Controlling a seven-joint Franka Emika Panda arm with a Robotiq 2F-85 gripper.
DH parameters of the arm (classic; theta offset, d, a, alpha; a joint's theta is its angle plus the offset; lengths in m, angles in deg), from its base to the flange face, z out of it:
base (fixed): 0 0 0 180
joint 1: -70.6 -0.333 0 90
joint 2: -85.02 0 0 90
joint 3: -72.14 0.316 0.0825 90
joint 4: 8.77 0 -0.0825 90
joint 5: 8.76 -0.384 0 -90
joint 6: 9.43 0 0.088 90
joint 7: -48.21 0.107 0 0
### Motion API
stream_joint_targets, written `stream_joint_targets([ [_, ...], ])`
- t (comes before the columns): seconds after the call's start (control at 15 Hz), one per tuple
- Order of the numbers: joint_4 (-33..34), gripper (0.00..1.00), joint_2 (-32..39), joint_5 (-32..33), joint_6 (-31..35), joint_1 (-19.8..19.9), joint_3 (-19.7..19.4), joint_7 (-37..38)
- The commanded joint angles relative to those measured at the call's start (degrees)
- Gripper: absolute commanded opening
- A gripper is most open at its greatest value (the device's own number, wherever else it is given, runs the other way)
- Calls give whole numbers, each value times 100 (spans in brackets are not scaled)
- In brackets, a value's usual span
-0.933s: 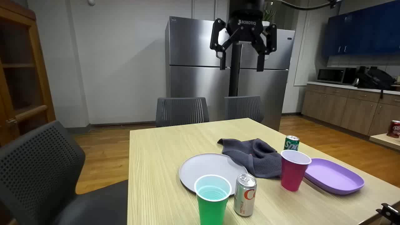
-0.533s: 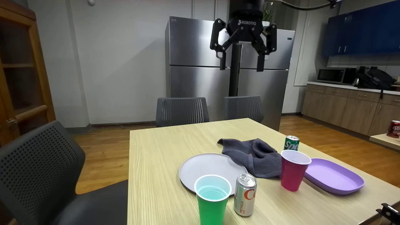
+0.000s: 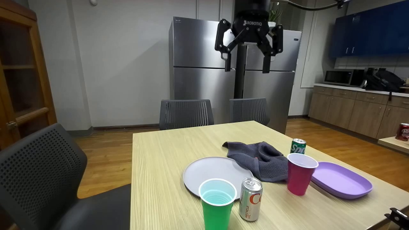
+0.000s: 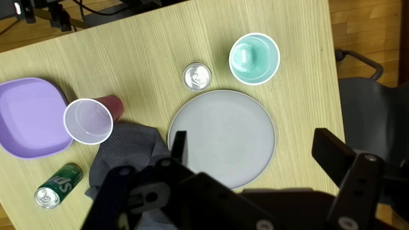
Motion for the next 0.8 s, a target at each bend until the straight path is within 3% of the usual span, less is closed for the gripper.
stream_joint_targets([
  [0.0, -21, 100, 10, 68, 15, -113, -86, 31],
  [0.73, -522, 100, 268, -19, 531, -294, -65, -48],
])
